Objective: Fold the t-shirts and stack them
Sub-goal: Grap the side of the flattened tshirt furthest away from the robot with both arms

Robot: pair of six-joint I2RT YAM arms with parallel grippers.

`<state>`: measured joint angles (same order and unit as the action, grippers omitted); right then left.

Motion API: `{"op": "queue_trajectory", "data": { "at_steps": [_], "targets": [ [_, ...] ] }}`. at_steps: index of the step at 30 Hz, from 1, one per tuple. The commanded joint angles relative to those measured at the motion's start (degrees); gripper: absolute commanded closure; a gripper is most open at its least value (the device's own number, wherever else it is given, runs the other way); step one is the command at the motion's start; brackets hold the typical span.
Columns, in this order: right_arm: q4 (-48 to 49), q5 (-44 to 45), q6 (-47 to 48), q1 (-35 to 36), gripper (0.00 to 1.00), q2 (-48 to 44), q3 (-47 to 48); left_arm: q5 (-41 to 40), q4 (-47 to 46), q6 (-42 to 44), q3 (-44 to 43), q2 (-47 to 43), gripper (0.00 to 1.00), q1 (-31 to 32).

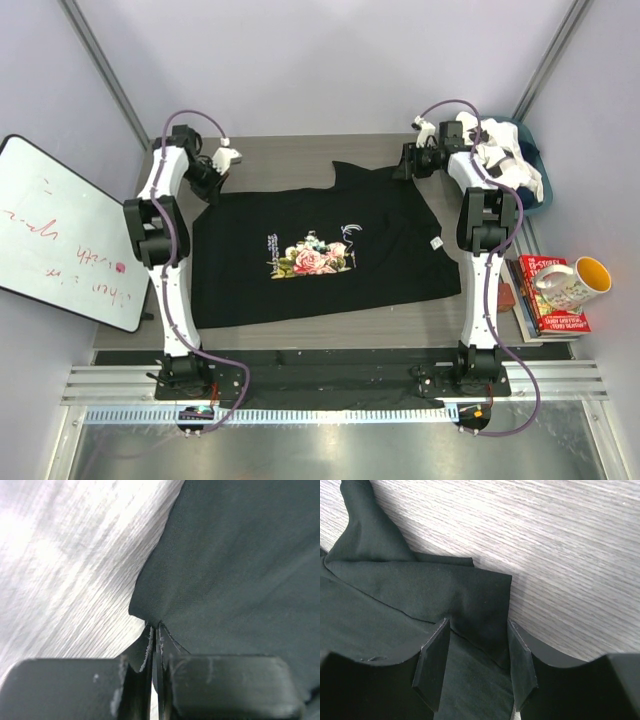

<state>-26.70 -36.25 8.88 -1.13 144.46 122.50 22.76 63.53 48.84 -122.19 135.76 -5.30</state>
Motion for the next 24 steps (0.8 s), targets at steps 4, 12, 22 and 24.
{"op": "queue_trajectory", "data": {
  "at_steps": [4, 12, 22, 24],
  "targets": [
    [-0.72, -0.75, 1.83, 0.51, 0.46, -5.59, -0.77, 3.95, 2.03, 1.17, 1.52, -10.34, 0.97, 1.87],
    [-2.22, -0.05, 5.0, 0.77, 0.46, -6.39, -1.12, 7.2, 21.7, 12.22, 1.16, -8.68, 0.88, 4.77],
    [-3.62, 0.57, 7.11, 0.95, 0.47, -7.44, -1.47, 4.93, 31.66, 18.48, 10.12, -8.14, 0.78, 11.01],
    [-3.71, 0.83, 7.64, 0.95, 0.47, -7.79, -1.82, 3.52, 31.75, 19.27, 11.79, -8.93, 0.57, 12.06]
  ]
}}
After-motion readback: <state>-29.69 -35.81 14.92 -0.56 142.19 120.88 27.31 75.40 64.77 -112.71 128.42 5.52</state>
